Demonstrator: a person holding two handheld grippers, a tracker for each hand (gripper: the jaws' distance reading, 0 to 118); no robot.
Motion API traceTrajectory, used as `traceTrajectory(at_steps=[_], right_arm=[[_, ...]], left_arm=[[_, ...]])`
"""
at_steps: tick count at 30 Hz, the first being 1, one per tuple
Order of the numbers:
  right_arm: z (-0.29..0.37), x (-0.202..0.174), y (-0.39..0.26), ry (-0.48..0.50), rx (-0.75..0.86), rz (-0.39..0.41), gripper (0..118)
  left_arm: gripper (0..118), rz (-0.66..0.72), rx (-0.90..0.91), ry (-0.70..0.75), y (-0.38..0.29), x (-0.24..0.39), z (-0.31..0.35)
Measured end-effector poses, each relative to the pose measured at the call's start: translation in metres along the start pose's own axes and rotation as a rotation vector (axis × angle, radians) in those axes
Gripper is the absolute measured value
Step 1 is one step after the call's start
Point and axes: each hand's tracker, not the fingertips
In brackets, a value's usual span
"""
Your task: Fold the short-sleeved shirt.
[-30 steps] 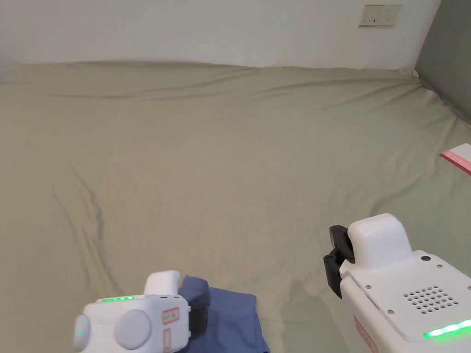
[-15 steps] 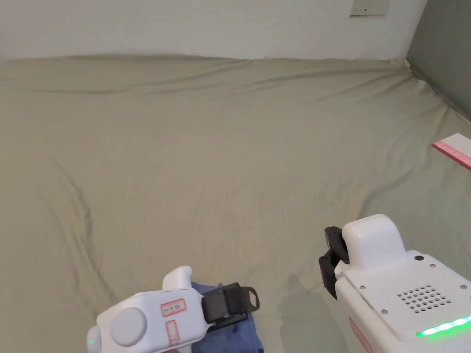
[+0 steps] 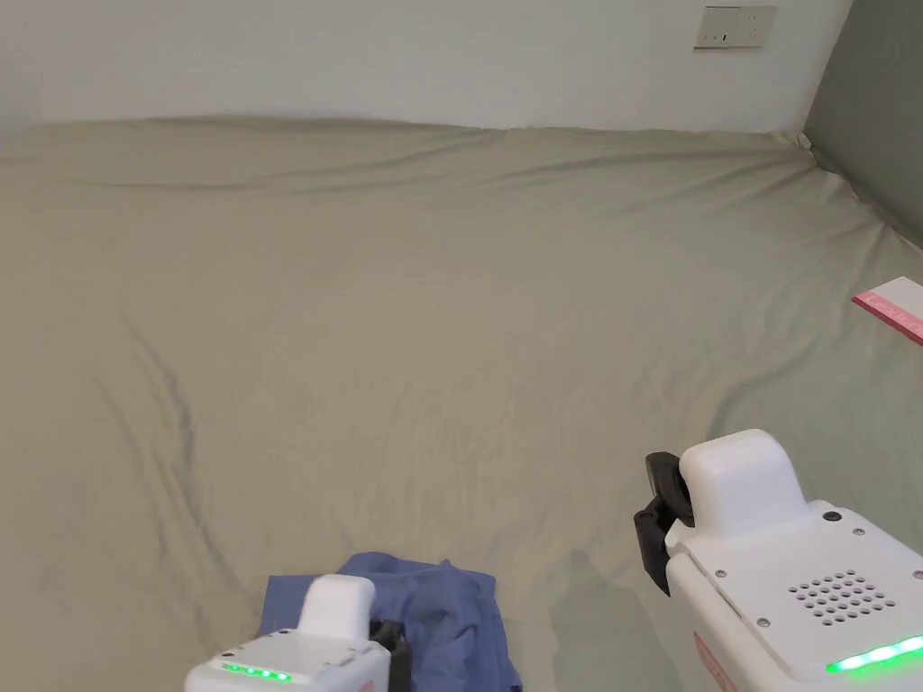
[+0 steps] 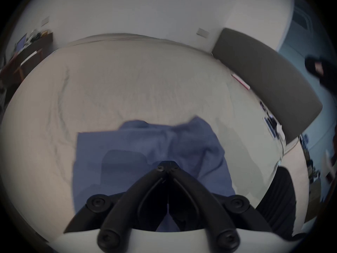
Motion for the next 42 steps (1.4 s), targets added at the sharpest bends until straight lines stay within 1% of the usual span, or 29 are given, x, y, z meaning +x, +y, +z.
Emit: traceTrajectory(at_steps=[1,5,8,9,12,15,17,21,22,24,25,26,28,29,30,32,33,35,37,38,39,42], right_arm=[[0.0,0.0,0.0,0.001,-0.001,0.001,3],[0.002,0.002,-0.002,-0.002,-0.006,-0.001,3],[0.004,0.004,-0.003,-0.009,-0.01,0.002,3],[0.004,0.006,-0.004,-0.013,-0.011,0.001,3],[0.001,0.008,-0.005,-0.019,-0.018,-0.005,3],[-0.003,0.006,-0.006,-0.017,-0.024,-0.007,3],[-0.005,0.004,-0.006,-0.01,-0.026,-0.005,3],[-0.009,-0.001,-0.003,0.001,-0.027,0.004,3],[-0.01,-0.001,-0.003,0.003,-0.027,0.004,3],[-0.013,-0.003,-0.001,0.01,-0.027,0.003,3],[-0.015,-0.004,0.0,0.015,-0.028,0.003,3],[-0.017,-0.006,0.001,0.02,-0.028,0.004,3],[-0.021,-0.01,0.002,0.034,-0.025,0.008,3],[-0.023,-0.012,0.002,0.043,-0.025,0.007,3],[-0.026,-0.015,0.001,0.063,-0.029,0.003,3],[-0.036,-0.022,-0.002,0.126,-0.051,-0.014,3],[-0.044,-0.028,-0.006,0.176,-0.068,-0.023,3],[-0.061,-0.042,-0.017,0.249,-0.139,-0.027,3],[-0.086,-0.062,-0.039,0.325,-0.239,0.002,3],[-0.096,-0.071,-0.049,0.344,-0.278,0.017,3],[-0.107,-0.082,-0.061,0.367,-0.332,0.035,3],[-0.135,-0.108,-0.094,0.449,-0.483,0.048,3]], left_arm=[[0,-0.015,-0.003,-0.007,-0.004,0.01,-0.007],[0,-0.131,-0.02,0.062,-0.01,0.042,-0.027],[0,-0.231,-0.006,0.11,-0.011,0.061,-0.024],[0,-0.256,0.002,0.107,-0.012,0.066,-0.023],[0,-0.287,0.005,0.109,-0.016,0.074,-0.024],[0,-0.29,0.003,0.09,-0.023,0.081,-0.027],[0,-0.322,0.008,0.073,-0.031,0.088,-0.026],[0,-0.388,-0.004,-0.03,-0.045,0.099,-0.026],[0,-0.378,-0.017,-0.078,-0.046,0.099,-0.024],[0,-0.307,-0.112,-0.283,-0.048,0.097,-0.02],[0,-0.291,-0.133,-0.341,-0.05,0.095,-0.016],[0,-0.303,-0.114,-0.344,-0.053,0.093,-0.01],[0,-0.32,-0.045,-0.313,-0.051,0.078,0.009],[0,-0.285,-0.016,-0.317,-0.047,0.066,0.017],[0,-0.223,0.008,-0.306,-0.041,0.049,0.027],[0,-0.113,0.068,-0.238,-0.03,0.015,0.041],[0,-0.056,0.117,-0.195,-0.025,-0.009,0.05],[0,0.045,0.171,-0.116,-0.019,-0.048,0.058],[0,0.158,0.171,-0.038,-0.015,-0.088,0.065],[0,0.191,0.178,-0.018,-0.016,-0.102,0.069],[0,0.223,0.193,0.001,-0.016,-0.115,0.072],[0,0.237,0.19,0.0,-0.016,-0.143,0.079]])
